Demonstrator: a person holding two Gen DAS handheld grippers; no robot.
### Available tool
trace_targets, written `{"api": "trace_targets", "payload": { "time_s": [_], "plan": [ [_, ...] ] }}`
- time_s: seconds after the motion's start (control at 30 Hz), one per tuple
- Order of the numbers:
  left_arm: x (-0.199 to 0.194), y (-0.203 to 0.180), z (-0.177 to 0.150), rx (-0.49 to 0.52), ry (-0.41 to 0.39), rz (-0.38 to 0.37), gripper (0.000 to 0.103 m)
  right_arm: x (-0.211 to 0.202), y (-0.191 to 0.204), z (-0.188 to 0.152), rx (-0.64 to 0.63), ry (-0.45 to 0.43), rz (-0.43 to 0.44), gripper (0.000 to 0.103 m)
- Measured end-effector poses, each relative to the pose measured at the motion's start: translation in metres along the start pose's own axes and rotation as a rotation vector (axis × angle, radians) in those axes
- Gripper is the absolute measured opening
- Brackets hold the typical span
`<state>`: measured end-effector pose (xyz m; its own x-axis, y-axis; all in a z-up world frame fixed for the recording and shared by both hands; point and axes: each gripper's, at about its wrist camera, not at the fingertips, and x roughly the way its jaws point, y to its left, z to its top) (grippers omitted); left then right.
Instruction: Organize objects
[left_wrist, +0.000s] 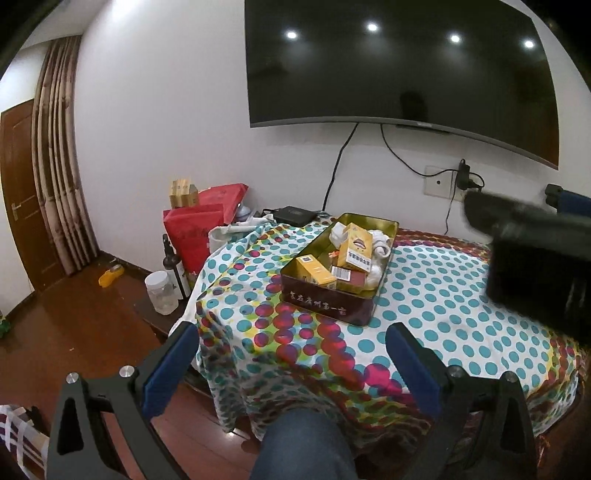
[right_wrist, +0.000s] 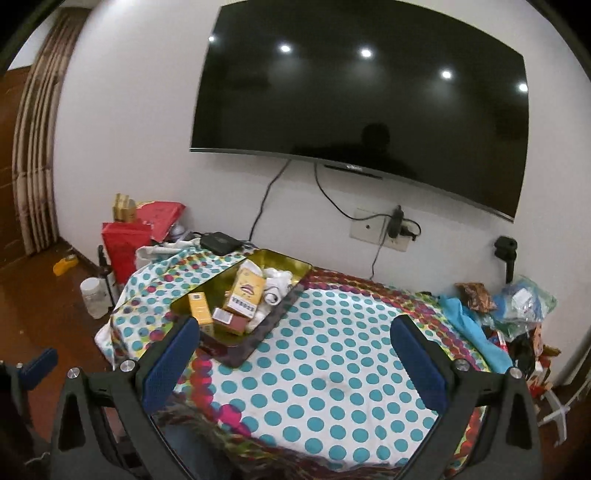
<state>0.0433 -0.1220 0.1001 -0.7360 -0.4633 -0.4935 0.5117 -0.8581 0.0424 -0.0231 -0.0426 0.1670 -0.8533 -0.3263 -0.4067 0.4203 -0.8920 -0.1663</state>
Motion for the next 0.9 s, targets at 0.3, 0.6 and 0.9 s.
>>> {"api": "trace_targets", "payload": {
  "time_s": [0.3,0.6,0.9],
  "plan": [
    [-0.003,-0.018,-0.001,0.029,0.000,0.021,0.103,0.004,-0.008,-0.021,0.045,0.041,0.048,0.103],
    [-0.009,-0.013,0.001,0.012,-0.018,0.017,0.103,0.008,-0.017,-0.025,0.080,0.061,0.040,0.103],
    [-0.008,-0.011,0.001,-0.010,-0.007,0.008,0.103,0.004,-0.018,-0.024,0.082,0.053,0.046,0.103]
  ]
}}
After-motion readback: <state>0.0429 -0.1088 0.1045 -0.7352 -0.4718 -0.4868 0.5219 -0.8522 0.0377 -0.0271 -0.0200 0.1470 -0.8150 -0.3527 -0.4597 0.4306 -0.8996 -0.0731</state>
